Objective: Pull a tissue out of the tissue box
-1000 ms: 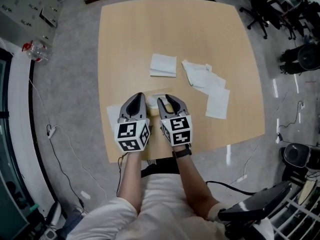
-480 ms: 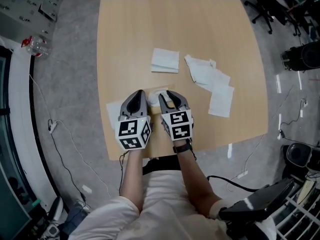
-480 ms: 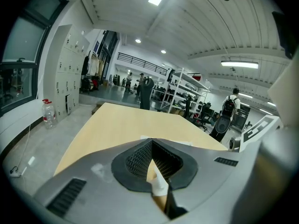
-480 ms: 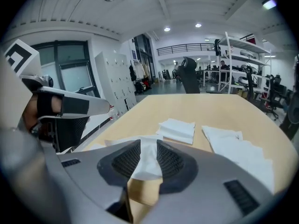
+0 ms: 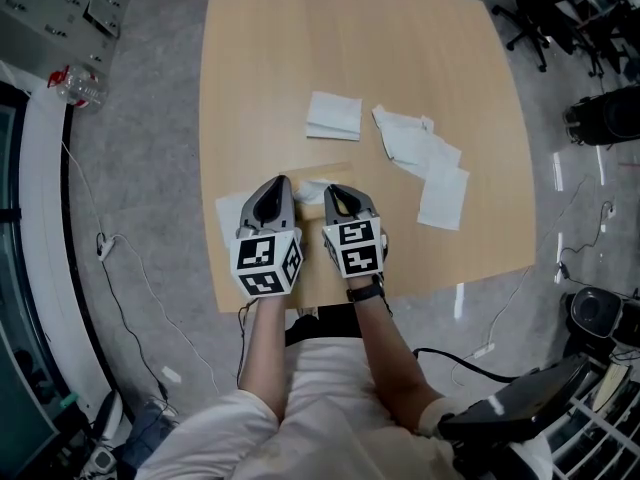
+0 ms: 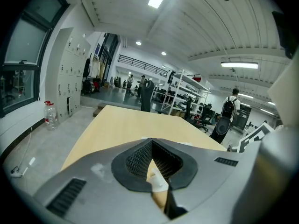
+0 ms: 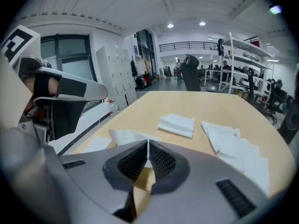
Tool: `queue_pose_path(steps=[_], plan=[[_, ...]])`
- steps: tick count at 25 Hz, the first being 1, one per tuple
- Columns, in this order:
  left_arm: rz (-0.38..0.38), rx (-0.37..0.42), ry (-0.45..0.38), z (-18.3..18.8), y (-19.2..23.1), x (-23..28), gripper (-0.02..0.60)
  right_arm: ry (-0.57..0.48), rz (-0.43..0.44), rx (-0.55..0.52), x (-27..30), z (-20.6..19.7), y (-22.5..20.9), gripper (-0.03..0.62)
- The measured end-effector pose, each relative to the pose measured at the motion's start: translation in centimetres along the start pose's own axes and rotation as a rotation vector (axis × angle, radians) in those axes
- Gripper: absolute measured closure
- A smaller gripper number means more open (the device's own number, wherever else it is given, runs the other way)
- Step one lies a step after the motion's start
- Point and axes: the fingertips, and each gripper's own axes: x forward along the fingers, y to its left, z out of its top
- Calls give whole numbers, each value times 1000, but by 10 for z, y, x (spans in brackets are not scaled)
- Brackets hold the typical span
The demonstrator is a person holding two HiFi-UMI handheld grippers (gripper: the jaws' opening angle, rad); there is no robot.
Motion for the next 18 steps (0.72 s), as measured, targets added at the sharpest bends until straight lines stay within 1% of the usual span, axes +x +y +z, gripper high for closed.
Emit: queue_pose_path(steps=[2, 5, 8, 13, 18], plan=[[-2, 4, -4, 1, -3, -5, 591, 2, 0, -6, -4, -2, 3, 586], [-6, 8, -17, 5, -8, -13, 591, -9, 2, -19, -11, -3, 6, 586], [-15, 15, -40, 13, -13, -23, 591, -38, -3, -24, -21, 5, 9, 586], [-24, 26, -88, 35, -18, -46, 591, -98, -14, -46, -47, 28, 20, 586], [-46, 48, -157, 65, -30, -68, 591, -203, -19, -85, -80, 63, 31, 586]])
